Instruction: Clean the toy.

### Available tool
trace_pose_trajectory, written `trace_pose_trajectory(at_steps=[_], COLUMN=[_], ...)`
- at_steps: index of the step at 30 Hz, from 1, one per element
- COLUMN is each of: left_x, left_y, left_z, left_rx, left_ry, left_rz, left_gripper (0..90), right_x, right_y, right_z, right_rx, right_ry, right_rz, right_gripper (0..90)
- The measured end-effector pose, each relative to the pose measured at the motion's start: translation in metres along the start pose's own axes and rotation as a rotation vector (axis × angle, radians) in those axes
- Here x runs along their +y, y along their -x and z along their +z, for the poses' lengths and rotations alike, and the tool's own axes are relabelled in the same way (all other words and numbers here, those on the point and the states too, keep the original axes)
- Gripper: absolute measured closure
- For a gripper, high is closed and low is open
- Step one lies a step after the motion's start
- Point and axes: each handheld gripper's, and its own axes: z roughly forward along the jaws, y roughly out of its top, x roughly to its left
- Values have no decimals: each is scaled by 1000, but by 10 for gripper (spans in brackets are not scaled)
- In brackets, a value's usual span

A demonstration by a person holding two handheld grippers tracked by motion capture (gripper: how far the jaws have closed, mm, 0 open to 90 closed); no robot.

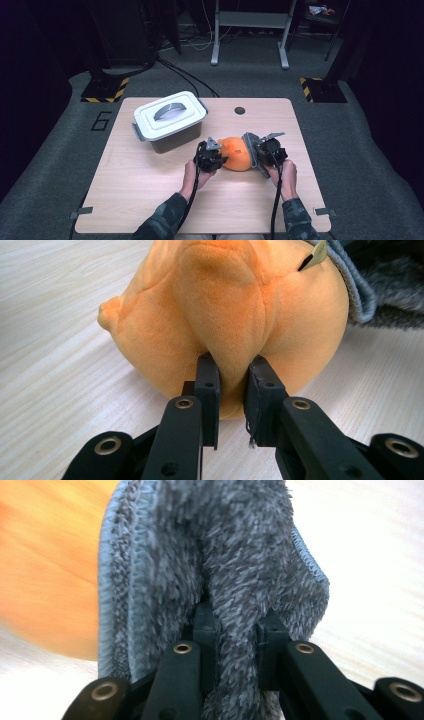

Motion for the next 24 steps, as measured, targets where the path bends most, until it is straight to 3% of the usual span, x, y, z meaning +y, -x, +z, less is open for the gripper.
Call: trace_pose_trajectory(at_steps=[5, 9, 13, 16, 19, 21, 24], left_x=[-1, -1, -1, -1, -1, -1, -1], left_y=[-1, -1, -2, -3, -3, -3, -4], left_z=[0, 0, -1, -1, -2, -2, -1], left_rx=[3, 4, 2, 0, -3, -1, -1], left_ry=[0, 3, -5, 2, 2, 2, 5], left_rz=[-8, -8, -6, -12, -16, -15, -13], left_gripper=[780, 780, 779, 779, 778, 778, 776], right_x=[-8, -12, -12, -12, -6, 3, 18], right_y=[6, 9, 13, 18, 17, 10, -8], right_z=[18, 26, 23, 5, -24, -44, -62], right_rx=[10, 24, 21, 0, -37, -48, -7], right_ry=[-61, -62, -57, -22, 47, 100, 148], right_rz=[39, 51, 54, 76, 64, 35, -18], right_gripper=[762, 761, 761, 762, 762, 761, 761])
